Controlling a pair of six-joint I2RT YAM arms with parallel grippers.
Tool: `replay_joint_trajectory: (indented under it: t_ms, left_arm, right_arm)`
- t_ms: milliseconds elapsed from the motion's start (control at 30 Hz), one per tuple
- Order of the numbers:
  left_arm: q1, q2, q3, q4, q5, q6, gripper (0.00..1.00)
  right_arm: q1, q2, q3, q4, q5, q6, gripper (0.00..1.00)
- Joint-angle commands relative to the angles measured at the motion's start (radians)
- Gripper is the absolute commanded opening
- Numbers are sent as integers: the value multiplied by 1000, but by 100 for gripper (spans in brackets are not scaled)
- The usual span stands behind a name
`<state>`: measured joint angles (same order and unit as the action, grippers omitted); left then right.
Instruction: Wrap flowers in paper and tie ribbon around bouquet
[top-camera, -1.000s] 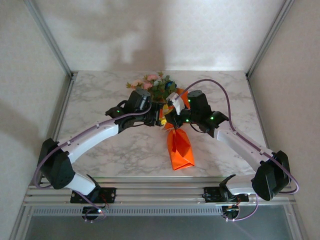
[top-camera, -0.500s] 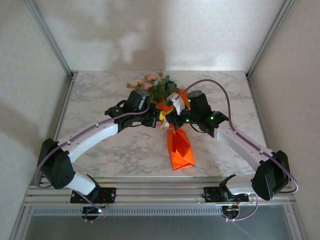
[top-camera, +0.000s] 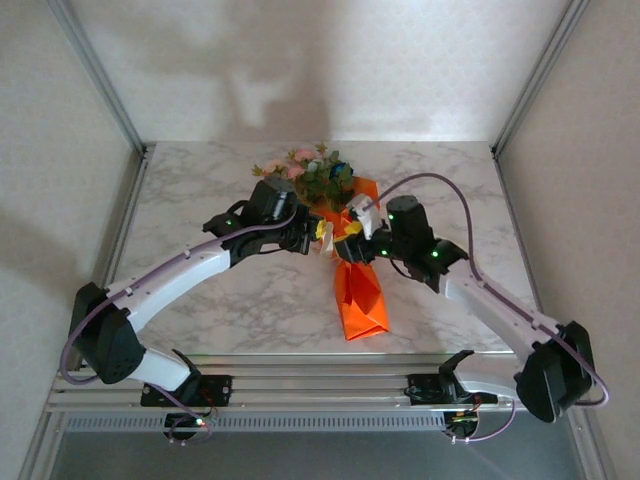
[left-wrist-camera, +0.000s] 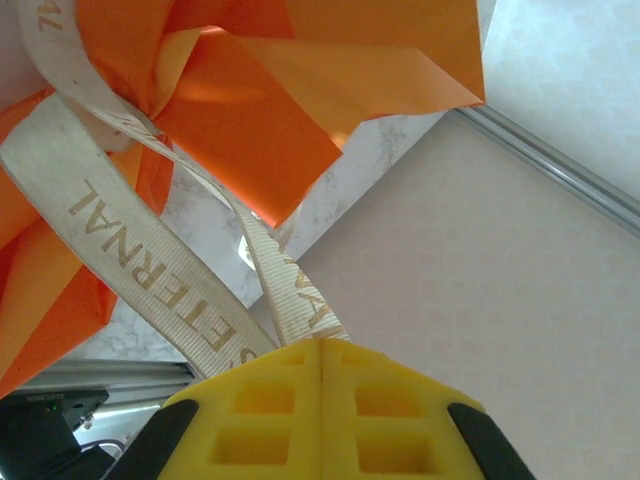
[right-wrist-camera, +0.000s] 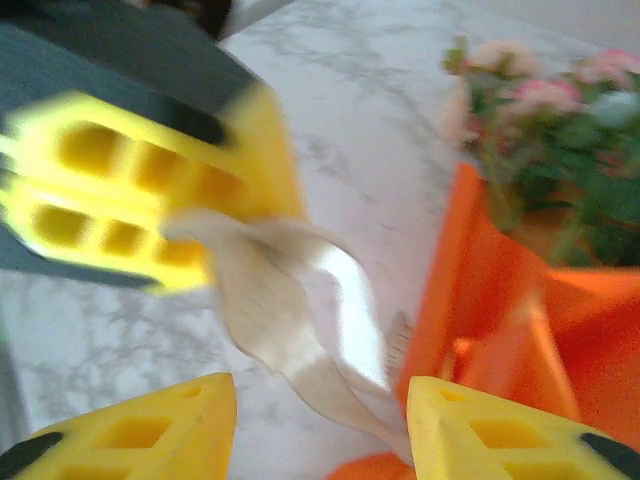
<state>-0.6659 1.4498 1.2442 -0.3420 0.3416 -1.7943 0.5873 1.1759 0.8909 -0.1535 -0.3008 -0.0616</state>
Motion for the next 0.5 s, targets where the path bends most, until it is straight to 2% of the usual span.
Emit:
replay_joint_trajectory:
  t_ms: [0,67,167,267,333,467]
  left_arm:
    - [2,-2,88,-54,-31,81,0]
    - [2,7,119,-71,-37,118,0]
    - [2,12,135,-76,-24,155,0]
    - [0,14,136,-68,-9,174,0]
    - [0,16,136,-58,0,183,0]
    - [-4,50,161,-29,54,217,0]
  right_arm:
    - [-91,-75,-50,39,238,69,52]
    - [-168,-96,-52,-52,385,125,52]
    - [-295,-87,-34,-264,568,297,52]
    - [-418,-43,-6,-483,603,502,57]
    - [-498,18,18,-605,550,618,58]
    - [-585,179,71,-704,456,697,56]
